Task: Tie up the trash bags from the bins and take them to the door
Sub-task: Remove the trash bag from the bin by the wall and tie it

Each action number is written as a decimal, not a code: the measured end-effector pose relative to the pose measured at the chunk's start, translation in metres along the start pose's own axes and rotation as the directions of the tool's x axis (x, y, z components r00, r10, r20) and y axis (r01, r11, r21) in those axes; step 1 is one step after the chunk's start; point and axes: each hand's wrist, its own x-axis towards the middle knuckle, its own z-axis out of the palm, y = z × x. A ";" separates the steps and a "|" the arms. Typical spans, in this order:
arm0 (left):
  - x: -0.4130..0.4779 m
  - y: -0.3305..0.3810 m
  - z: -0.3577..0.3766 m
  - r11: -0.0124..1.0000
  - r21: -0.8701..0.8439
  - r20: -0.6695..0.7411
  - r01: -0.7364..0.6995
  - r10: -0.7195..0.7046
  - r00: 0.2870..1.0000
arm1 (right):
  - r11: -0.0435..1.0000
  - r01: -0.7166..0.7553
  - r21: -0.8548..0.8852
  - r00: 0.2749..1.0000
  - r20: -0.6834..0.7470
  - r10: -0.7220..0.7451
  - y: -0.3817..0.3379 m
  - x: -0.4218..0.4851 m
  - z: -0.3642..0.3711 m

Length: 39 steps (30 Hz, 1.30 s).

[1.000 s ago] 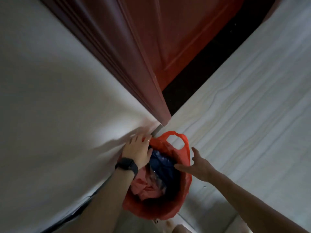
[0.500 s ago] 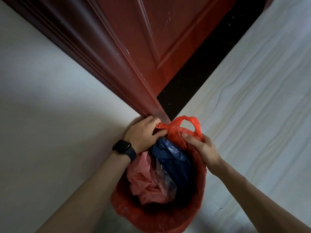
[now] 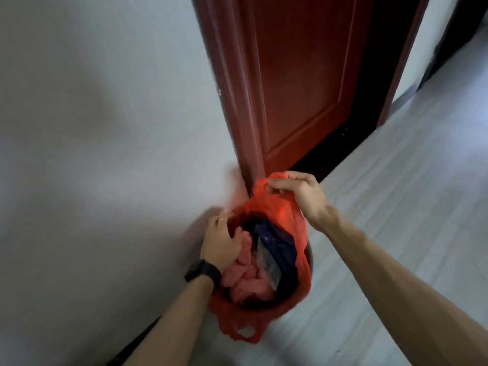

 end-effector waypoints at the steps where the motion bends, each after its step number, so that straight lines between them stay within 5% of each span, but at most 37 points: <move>1: -0.024 -0.005 0.002 0.993 -0.083 -0.064 0.086 -0.092 0.994 | 0.998 0.017 -0.060 0.999 0.030 -0.015 -0.005 -0.012 0.008; 4: -0.093 -0.019 -0.001 0.894 -0.331 -0.168 0.303 -0.372 0.913 | 0.965 0.031 -0.262 0.990 0.141 0.007 -0.001 -0.053 0.037; 6: -0.125 -0.036 0.007 0.751 -0.441 -0.092 0.492 -0.582 0.808 | 0.893 0.038 -0.449 0.986 0.162 0.039 0.022 -0.076 0.051; 8: -0.158 -0.058 0.016 0.483 -0.625 0.102 0.613 -0.728 0.678 | 0.657 0.165 -0.736 0.976 0.218 -0.001 0.049 -0.112 0.065; 11: -0.182 -0.088 0.040 0.162 -0.717 0.354 0.678 -0.753 0.554 | 0.331 0.319 -0.888 0.944 0.330 -0.025 0.087 -0.155 0.067; 14: -0.202 -0.087 0.040 0.171 -0.671 0.434 0.721 -0.697 0.570 | 0.194 0.315 -0.929 0.940 0.333 0.071 0.114 -0.176 0.058; 19: -0.193 -0.072 0.042 0.231 -0.677 0.442 0.699 -0.632 0.637 | 0.121 0.302 -0.946 0.951 0.307 0.028 0.132 -0.184 0.044; 25: -0.146 -0.130 0.102 0.290 -0.599 0.455 0.746 -0.643 0.616 | 0.173 0.354 -0.919 0.935 0.343 -0.089 0.152 -0.175 0.046; 35: -0.161 -0.101 0.004 0.068 -0.681 0.581 0.729 -0.556 0.595 | 0.184 0.357 -0.916 0.919 0.309 -0.245 0.174 -0.172 0.047; 39: -0.156 -0.110 -0.012 0.079 -0.728 0.530 0.681 -0.565 0.632 | 0.177 0.323 -0.930 0.926 0.273 -0.259 0.175 -0.176 0.052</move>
